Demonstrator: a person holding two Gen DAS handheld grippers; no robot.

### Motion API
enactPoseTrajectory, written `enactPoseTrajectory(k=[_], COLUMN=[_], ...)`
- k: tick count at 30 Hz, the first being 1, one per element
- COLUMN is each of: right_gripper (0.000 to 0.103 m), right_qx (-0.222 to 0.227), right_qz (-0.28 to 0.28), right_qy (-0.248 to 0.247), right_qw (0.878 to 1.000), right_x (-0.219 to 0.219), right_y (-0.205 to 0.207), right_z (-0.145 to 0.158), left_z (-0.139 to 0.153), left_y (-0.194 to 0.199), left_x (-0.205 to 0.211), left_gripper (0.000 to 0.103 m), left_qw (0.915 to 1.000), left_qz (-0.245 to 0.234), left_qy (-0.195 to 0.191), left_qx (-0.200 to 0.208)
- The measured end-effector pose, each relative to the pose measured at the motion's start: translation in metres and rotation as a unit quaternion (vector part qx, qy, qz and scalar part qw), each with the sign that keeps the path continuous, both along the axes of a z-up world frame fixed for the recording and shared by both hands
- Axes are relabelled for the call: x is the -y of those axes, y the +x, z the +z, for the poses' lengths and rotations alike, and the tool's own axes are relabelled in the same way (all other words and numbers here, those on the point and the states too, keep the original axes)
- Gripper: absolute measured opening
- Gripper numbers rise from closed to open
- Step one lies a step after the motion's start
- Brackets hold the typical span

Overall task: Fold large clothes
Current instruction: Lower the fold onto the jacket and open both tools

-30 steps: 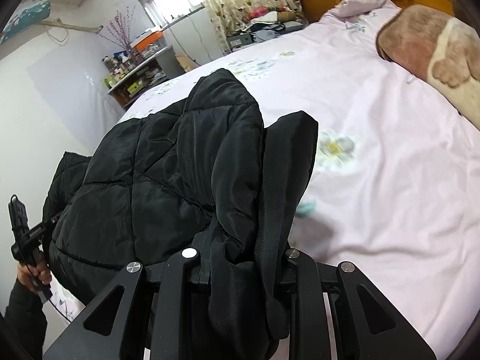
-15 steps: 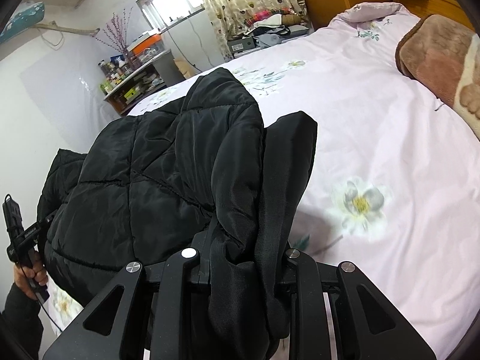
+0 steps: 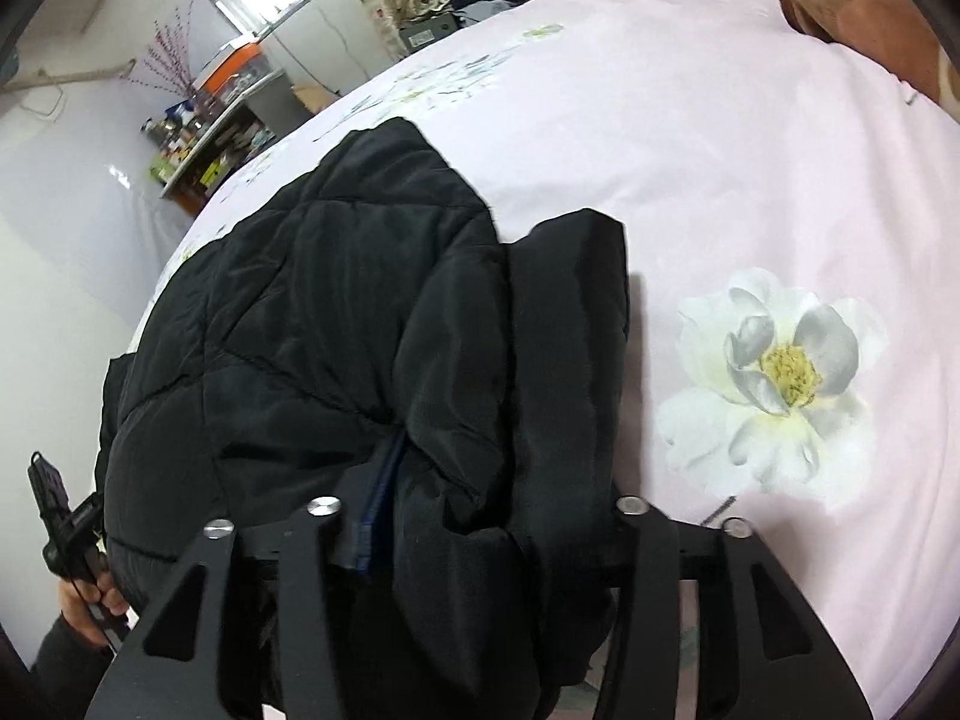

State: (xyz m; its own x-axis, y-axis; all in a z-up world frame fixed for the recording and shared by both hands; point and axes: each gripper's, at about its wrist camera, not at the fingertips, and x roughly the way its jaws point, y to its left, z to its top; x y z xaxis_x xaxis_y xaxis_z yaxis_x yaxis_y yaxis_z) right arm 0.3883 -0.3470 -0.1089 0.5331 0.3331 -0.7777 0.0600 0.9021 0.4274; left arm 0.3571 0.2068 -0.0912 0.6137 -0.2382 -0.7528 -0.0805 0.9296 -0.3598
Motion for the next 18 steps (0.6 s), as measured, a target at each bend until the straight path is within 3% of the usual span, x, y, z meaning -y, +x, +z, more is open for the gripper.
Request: enactPoseTrajectory(k=[4,11,14,18], right_gripper=[0.055,0.055,0.055,0.055], right_qx=[0.024,0.107,0.105,0.047], right_qz=[-0.01,-0.035,0.0,0.02], right_qy=[-0.007,-0.055,-0.084,-0.115], right_qw=[1.0,0.992,0.991,0.992], right_x=[0.009,0.008,-0.017,-0.031], right_y=[-0.019,-0.046,-0.04,-0.02], right_z=[0.022,0.076,0.078,0.045], left_z=[0.017,0.063,0.06,0.033], left_y=[-0.018,-0.039,-0.018,0.01], left_x=[-0.011,-0.007,-0.003,-0.009], left_gripper=[0.055,0.056,0.056,0.058], left_qw=[0.9996,0.9944,0.995,0.9952], left_qz=[0.028,0.05,0.042,0.049], left_qy=[-0.002,0.05,0.058,0.082], left_qx=[0.002,0.078,0.068,0.022])
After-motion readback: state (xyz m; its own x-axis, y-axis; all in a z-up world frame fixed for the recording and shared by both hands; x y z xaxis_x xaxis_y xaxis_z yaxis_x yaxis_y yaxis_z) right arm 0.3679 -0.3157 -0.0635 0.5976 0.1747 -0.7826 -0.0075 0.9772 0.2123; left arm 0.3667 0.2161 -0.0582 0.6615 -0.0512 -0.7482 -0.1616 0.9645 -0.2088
